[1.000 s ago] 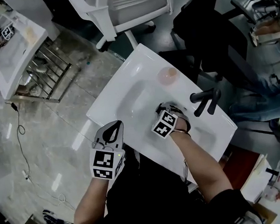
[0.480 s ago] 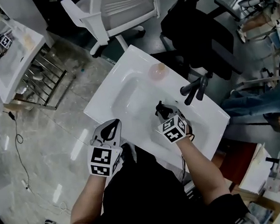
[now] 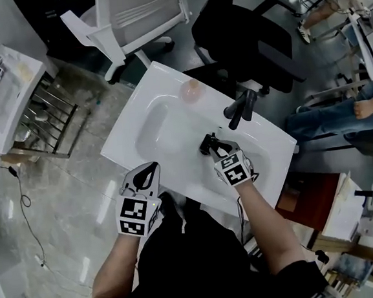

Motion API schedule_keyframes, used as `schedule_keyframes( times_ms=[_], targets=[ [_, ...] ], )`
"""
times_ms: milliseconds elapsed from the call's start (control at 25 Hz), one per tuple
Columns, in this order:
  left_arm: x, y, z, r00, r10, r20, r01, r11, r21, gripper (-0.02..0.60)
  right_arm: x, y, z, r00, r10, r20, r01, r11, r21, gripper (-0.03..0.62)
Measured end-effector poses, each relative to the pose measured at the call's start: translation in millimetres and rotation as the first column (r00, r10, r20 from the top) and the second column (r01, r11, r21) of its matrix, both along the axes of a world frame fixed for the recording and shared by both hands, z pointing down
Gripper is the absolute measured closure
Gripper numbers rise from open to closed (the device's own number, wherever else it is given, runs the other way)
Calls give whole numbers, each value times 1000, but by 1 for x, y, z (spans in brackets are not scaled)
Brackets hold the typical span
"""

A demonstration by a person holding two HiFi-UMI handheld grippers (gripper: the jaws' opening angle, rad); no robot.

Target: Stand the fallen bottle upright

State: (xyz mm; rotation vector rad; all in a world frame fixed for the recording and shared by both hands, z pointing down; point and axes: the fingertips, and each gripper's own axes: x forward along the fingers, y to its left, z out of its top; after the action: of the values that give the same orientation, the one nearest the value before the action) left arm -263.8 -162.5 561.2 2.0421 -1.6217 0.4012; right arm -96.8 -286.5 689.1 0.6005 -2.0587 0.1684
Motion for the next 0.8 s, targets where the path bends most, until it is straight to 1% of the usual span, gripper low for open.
schedule_keyframes(
  times_ms=[40, 80, 120, 280, 400, 480, 560, 680, 800],
  targets=[
    [3, -2, 1, 1000, 4, 0, -4, 1000, -5, 572, 1, 2, 1, 1000, 3, 4, -3, 1000, -22, 430],
    [6, -4, 3, 1000, 8, 1, -8, 1000, -11, 572, 1, 3, 3, 1000, 6, 10, -6, 999, -36, 377],
    [9, -6, 5, 1000, 10, 3, -10, 1000, -17, 572, 2, 3, 4, 1000, 10, 22, -9, 999, -42, 363],
    [21, -17, 10, 1000, 9, 10, -9, 999, -31, 572, 2, -10, 6, 994, 43, 104, -42, 999, -15, 375],
    [31, -20, 14, 1000, -1, 13, 2, 999, -47, 572, -7, -18, 9, 984, 54, 170, -54, 999, -7, 388],
    [38, -21, 14, 1000, -4, 15, 5, 998, -57, 572, -13, -19, 7, 976, 46, 212, -49, 999, 10, 428],
    [44, -23, 12, 1000, 1, 24, 0, 998, -61, 572, -15, -21, 4, 968, 45, 245, -53, 998, 25, 438],
    [53, -26, 8, 999, 10, 37, -8, 998, -59, 572, -6, -17, -9, 957, 50, 285, -62, 997, 34, 441],
    [66, -31, -2, 999, 22, 38, -21, 999, -46, 572, 6, -8, -34, 949, 23, 315, -41, 998, 49, 441]
  ],
)
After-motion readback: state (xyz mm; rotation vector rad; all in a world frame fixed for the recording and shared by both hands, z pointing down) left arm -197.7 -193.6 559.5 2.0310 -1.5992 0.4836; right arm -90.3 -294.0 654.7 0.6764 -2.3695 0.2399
